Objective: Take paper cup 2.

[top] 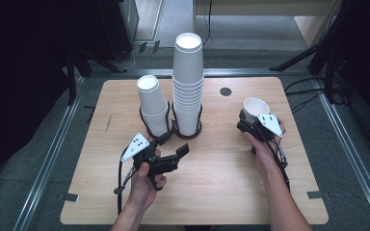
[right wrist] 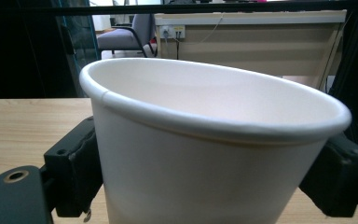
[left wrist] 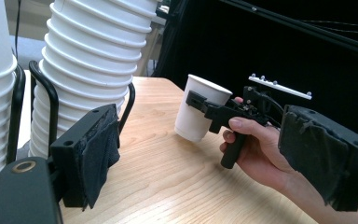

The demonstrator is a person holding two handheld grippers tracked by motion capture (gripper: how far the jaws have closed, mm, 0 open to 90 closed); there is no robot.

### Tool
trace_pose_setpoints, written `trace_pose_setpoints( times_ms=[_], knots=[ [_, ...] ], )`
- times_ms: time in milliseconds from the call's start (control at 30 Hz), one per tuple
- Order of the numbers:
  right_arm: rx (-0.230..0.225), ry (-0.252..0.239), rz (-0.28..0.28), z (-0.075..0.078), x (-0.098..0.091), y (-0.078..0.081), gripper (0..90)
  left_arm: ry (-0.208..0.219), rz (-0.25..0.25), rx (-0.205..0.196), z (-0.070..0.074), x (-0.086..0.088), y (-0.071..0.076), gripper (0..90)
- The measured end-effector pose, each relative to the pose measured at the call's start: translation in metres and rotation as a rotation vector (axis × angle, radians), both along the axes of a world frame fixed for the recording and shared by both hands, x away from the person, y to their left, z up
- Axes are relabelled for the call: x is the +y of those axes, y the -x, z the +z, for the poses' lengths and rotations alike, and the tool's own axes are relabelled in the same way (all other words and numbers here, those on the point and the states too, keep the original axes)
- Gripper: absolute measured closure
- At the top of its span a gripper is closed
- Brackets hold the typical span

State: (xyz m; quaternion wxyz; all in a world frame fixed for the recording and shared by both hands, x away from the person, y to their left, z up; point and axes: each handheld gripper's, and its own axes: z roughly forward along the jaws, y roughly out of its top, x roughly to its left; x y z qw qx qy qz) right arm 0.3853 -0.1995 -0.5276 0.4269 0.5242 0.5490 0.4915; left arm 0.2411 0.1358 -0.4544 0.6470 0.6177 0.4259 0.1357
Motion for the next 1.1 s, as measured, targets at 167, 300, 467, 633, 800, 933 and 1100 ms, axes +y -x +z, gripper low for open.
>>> trace_pose_setpoints(
  times_ms=[167, 300, 467, 633, 800, 933, 1100],
  knots=[
    [0.012, -0.002, 0.003, -0.0025, -0.0015, -0.0002, 12.4, 0.000, -0.001, 0.002, -0.0006, -0.0001, -0.0004, 12.5],
    [0.035, -0.001, 0.012, -0.0049, -0.0018, -0.0008, 12.3, -0.002, -0.001, 0.002, -0.0008, -0.0002, -0.0006, 12.5],
    [0.042, -0.007, 0.016, -0.0061, -0.0018, -0.0007, 12.1, -0.001, 0.000, 0.004, -0.0012, -0.0006, -0.0006, 12.5],
    [0.053, 0.006, 0.019, -0.0087, -0.0014, 0.0000, 11.9, -0.005, -0.002, 0.006, -0.0020, -0.0009, -0.0009, 12.5],
    [0.057, 0.014, 0.020, -0.0087, -0.0010, 0.0011, 11.7, -0.005, 0.002, 0.007, -0.0021, -0.0008, -0.0011, 12.5],
    [0.068, 0.025, 0.032, -0.0088, -0.0009, 0.0025, 10.0, -0.005, 0.003, 0.006, -0.0019, -0.0007, -0.0009, 12.5],
    [0.082, 0.026, 0.050, -0.0098, 0.0002, 0.0049, 6.8, -0.003, 0.004, 0.008, -0.0019, -0.0005, -0.0011, 12.5]
  ],
)
